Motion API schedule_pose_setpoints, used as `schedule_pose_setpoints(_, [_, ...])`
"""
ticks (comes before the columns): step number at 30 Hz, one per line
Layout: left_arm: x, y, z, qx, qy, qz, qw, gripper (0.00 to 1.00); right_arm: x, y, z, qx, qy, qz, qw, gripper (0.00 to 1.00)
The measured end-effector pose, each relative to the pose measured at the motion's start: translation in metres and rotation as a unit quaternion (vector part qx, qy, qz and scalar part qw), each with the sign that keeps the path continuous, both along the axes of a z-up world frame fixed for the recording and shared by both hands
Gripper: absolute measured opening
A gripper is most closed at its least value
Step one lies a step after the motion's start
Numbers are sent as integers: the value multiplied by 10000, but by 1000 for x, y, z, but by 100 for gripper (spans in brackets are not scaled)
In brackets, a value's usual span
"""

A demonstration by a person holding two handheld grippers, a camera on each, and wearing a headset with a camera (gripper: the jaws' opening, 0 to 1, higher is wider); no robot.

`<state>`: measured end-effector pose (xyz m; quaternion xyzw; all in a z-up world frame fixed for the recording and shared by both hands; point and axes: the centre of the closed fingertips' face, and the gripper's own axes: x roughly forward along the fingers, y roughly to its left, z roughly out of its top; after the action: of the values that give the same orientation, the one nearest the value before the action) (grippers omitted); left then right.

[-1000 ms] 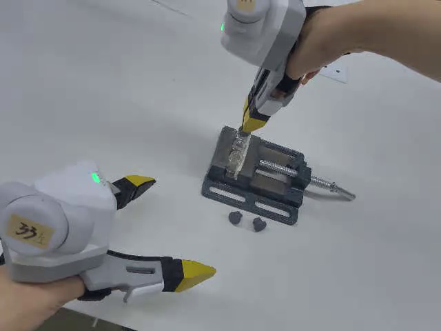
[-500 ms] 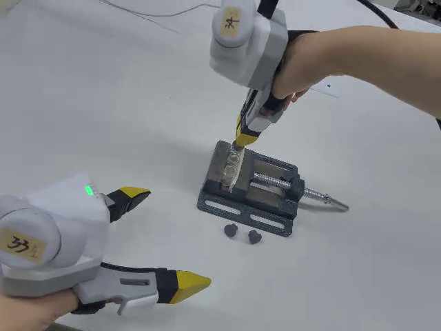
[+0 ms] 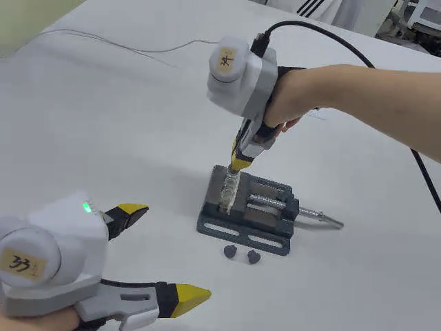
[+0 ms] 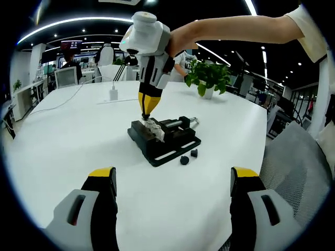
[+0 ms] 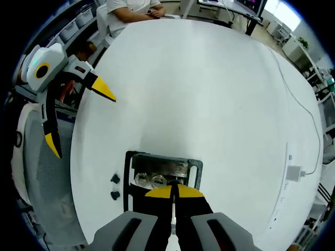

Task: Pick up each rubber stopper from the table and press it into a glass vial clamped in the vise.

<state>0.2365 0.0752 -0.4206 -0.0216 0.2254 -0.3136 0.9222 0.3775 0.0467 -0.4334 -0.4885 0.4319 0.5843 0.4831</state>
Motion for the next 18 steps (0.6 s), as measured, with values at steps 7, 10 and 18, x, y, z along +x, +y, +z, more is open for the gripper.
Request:
schedule_pose_setpoints(7, [3, 0, 8, 30, -96, -27, 9999, 89, -8, -3, 3, 261, -277, -95, 9992, 0])
schedule_pose_setpoints(10, [4, -2, 7, 66, -82, -64, 9999, 89, -4, 1, 3, 441, -354, -234, 9981, 0])
schedule_pose_setpoints(18, [3, -4, 12, 128, -130, -136, 9997, 89, -2, 1, 6, 1129, -956, -80, 9890, 0])
